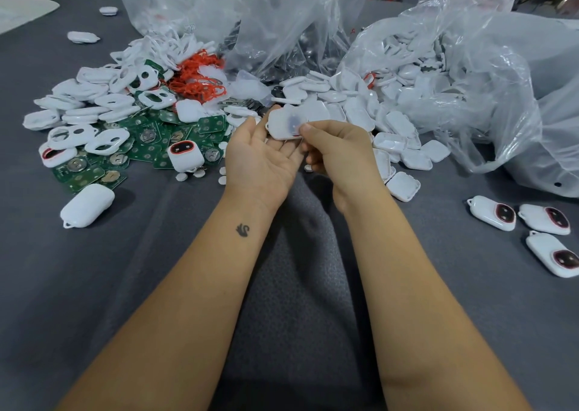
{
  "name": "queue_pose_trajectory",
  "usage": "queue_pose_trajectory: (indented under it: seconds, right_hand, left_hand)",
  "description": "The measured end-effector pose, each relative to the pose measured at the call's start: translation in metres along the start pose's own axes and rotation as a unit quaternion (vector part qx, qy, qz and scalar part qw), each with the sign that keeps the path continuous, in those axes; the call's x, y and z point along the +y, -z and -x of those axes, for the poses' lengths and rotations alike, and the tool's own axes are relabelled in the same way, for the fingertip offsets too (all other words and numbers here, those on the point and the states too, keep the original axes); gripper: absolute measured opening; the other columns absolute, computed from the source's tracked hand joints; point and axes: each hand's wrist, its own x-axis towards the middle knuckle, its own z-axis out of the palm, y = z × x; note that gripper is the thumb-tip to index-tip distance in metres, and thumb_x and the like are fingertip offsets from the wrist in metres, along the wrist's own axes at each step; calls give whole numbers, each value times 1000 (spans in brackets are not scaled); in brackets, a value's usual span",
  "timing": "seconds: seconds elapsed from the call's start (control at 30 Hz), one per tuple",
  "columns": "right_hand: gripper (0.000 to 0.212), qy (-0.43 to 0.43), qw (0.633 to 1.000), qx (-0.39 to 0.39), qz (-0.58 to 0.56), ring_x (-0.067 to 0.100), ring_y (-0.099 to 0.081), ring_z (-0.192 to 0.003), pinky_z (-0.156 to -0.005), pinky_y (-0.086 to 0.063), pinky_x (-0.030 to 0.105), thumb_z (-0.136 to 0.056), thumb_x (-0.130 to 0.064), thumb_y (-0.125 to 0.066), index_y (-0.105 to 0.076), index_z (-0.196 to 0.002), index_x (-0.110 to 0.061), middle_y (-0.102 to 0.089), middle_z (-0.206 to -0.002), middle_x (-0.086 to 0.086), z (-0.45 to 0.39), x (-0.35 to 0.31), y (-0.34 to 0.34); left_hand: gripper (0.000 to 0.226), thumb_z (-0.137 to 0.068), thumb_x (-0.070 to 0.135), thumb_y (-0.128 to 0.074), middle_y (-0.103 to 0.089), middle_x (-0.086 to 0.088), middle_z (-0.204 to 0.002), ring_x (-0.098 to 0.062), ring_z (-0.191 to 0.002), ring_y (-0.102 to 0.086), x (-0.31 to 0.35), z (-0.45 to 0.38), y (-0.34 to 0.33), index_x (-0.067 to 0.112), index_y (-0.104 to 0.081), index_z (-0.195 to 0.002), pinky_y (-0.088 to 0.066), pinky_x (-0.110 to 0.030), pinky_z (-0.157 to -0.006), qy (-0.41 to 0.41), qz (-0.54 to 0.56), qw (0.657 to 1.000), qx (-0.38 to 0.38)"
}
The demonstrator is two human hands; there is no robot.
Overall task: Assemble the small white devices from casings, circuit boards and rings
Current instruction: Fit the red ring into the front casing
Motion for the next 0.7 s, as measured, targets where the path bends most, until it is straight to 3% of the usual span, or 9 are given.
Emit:
queue_pose_trajectory:
  seconds: [0.17,0.43,0.57,0.7]
  right_hand:
    - [16,7,999,24,26,5,-48,-46,-47,-41,17,-89,-10,-63,-67,-74,-12,-58,-54,-5,-1,0,0]
    - [22,34,994,58,83,4,-47,-43,-44,-40,16,-87,-11,-65,-66,-66,-15,-56,-51,-7,-1,1,-2]
    - [19,43,991,65,112,7,-50,-46,-53,-45,23,-85,-14,-67,-67,-66,-15,-58,-54,-4,-3,2,-2]
    - [22,64,985,67,144,11,-54,-56,-61,-47,30,-83,-19,-71,-66,-62,-20,-61,-57,-3,-4,4,-3]
  left_hand:
    - [40,-103,33,-37,-62,-22,-124,-36,-115,-60,0,-1,0,5,-58,-122,-51,-45,-91,8,6,1000,-2]
    - [34,-102,29,-39,-65,-22,-120,-34,-108,-64,0,-2,0,5,-61,-113,-53,-43,-90,11,10,1000,3]
    - [21,-99,7,-41,-70,-20,-96,-32,-95,-66,-2,-3,-2,4,-62,-101,-53,-42,-91,7,0,1000,-5]
    - [29,-99,-5,-34,-70,-16,-86,-25,-86,-67,-6,-5,-3,8,-60,-101,-55,-33,-82,-19,-47,999,-18]
